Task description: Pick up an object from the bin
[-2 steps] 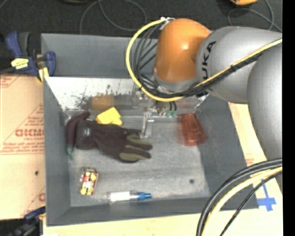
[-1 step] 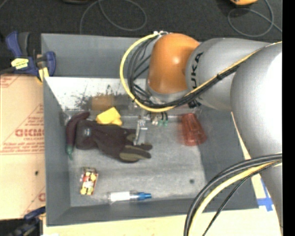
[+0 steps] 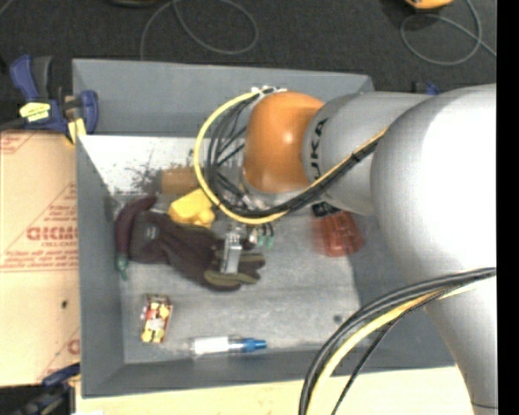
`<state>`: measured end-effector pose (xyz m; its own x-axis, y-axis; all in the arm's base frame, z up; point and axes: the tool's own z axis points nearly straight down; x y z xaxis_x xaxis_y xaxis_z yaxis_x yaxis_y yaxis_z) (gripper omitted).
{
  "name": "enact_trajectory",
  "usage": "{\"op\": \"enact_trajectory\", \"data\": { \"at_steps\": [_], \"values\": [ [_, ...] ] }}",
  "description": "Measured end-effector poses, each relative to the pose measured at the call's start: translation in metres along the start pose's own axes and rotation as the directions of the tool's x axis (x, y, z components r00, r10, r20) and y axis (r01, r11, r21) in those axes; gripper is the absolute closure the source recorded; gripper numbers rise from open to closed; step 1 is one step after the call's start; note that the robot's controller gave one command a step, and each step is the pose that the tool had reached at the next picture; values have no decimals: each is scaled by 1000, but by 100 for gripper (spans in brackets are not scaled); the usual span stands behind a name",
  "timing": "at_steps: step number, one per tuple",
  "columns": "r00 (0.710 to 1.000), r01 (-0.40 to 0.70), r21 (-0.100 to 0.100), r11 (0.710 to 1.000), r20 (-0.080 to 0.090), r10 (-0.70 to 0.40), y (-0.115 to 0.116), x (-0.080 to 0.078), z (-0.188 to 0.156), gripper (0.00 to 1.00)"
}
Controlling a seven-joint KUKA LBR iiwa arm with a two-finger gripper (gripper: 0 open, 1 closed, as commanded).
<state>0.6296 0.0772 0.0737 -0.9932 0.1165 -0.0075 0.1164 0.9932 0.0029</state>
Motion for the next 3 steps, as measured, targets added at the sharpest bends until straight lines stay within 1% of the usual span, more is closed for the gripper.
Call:
{"op": "enact_trajectory", "data": {
  "at_steps": [1, 2, 3],
  "values": [
    [999, 34, 1, 999, 5, -34, 1, 12, 5, 0],
    [932, 363, 0, 932, 1, -363, 9, 22, -6, 100],
    [932, 362, 0, 932, 1, -362, 9, 22, -6, 100]
  ]
}}
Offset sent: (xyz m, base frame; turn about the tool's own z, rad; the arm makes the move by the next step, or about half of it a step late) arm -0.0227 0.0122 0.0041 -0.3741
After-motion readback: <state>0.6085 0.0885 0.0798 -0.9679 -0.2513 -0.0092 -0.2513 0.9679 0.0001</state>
